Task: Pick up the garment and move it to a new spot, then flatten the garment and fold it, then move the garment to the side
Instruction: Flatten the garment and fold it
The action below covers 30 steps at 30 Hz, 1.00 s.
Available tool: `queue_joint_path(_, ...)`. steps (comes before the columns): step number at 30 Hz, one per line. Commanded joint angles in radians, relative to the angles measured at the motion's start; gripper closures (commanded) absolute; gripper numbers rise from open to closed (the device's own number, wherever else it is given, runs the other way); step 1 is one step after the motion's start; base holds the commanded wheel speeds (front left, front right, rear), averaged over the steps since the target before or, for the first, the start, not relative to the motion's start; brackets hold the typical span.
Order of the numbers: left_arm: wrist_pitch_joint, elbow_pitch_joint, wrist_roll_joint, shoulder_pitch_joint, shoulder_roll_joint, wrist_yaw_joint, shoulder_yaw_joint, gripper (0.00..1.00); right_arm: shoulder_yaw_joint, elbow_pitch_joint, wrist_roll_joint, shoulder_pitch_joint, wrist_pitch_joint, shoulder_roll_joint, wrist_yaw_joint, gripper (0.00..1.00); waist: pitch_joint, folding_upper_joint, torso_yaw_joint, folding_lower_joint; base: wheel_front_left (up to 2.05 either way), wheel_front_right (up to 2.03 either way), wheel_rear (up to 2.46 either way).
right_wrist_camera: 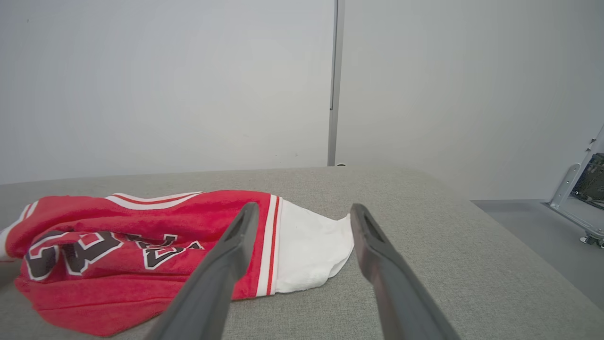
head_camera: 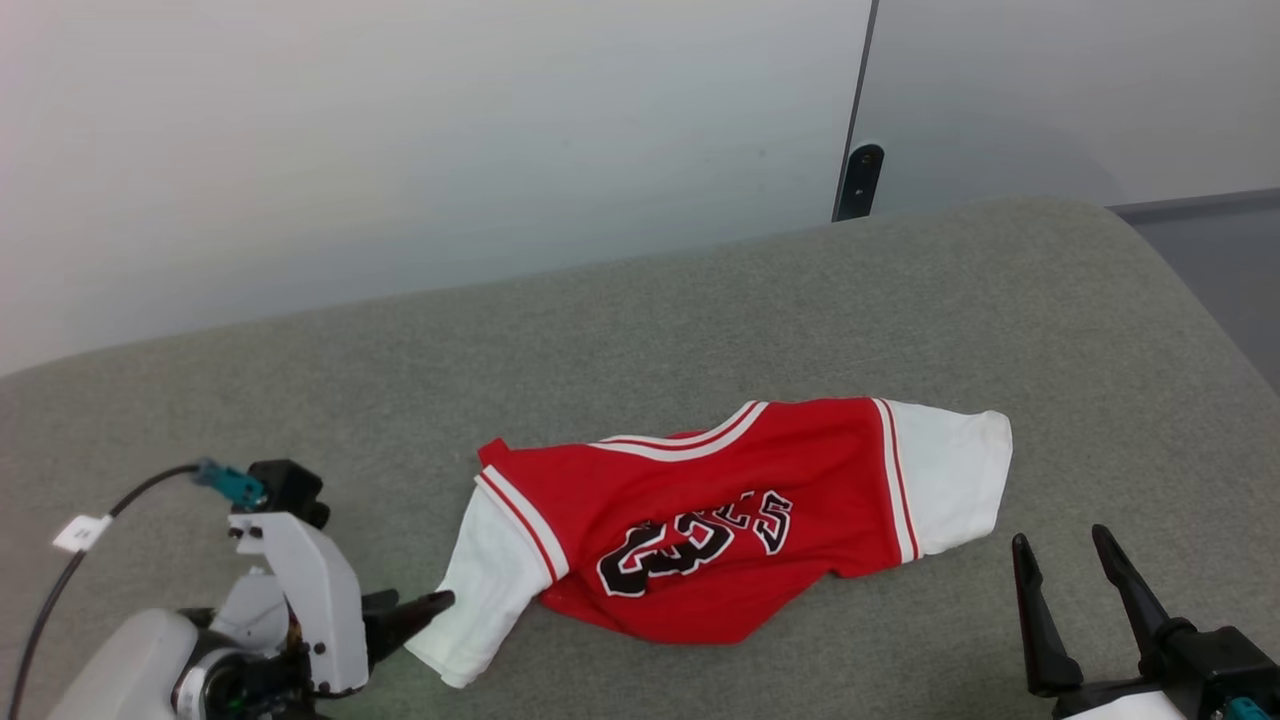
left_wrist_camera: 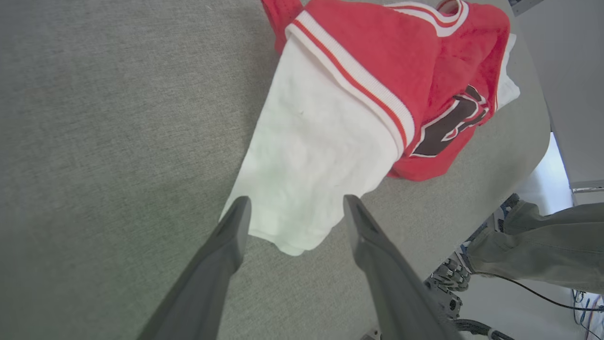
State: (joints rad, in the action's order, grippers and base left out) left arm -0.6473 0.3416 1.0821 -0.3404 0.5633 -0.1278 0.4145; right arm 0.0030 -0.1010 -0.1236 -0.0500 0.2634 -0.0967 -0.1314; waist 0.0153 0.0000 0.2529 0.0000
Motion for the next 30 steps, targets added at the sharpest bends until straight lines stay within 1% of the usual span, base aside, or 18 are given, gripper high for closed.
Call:
queue_joint_path(1, -0.013, 0.008, -0.001, -0.019, 0.004, -0.003, 0.01, 0.0, 0.001, -0.002, -0.001, 0.009, 0.002, 0.003, 0.001, 0.0, -0.002, 0.0, 0.001, 0.0, 0.0, 0.0, 0.0)
queue_joint_path(9, -0.065, 0.044, 0.02, -0.072, 0.001, -0.004, 0.08, 0.0, 0.002, -0.005, -0.004, 0.014, 0.002, 0.003, 0.001, 0.0, -0.014, 0.0, 0.004, 0.0, 0.0, 0.0, 0.0)
queue_joint_path(13, -0.08, 0.056, 0.026, -0.094, 0.015, -0.004, 0.12, 0.0, 0.009, -0.006, -0.008, 0.02, 0.002, -0.003, 0.001, 0.0, -0.021, 0.0, 0.008, 0.0, 0.0, 0.0, 0.0)
queue_joint_path(20, -0.073, 0.074, 0.04, -0.123, 0.043, -0.004, 0.187, 0.0, 0.013, -0.007, -0.012, 0.021, 0.002, -0.008, 0.001, 0.0, -0.035, 0.0, 0.018, 0.0, 0.0, 0.0, 0.0)
queue_joint_path(25, -0.066, 0.085, 0.049, -0.139, 0.045, -0.004, 0.23, 0.0, 0.011, -0.003, -0.013, 0.02, 0.002, -0.008, 0.001, 0.0, -0.05, 0.0, 0.02, 0.0, 0.0, 0.0, 0.0)
queue_joint_path(30, -0.058, 0.079, 0.035, -0.177, 0.057, -0.004, 0.291, 0.0, 0.016, -0.004, -0.008, 0.029, 0.002, -0.003, 0.001, 0.0, -0.067, 0.0, 0.019, 0.0, 0.0, 0.0, 0.0)
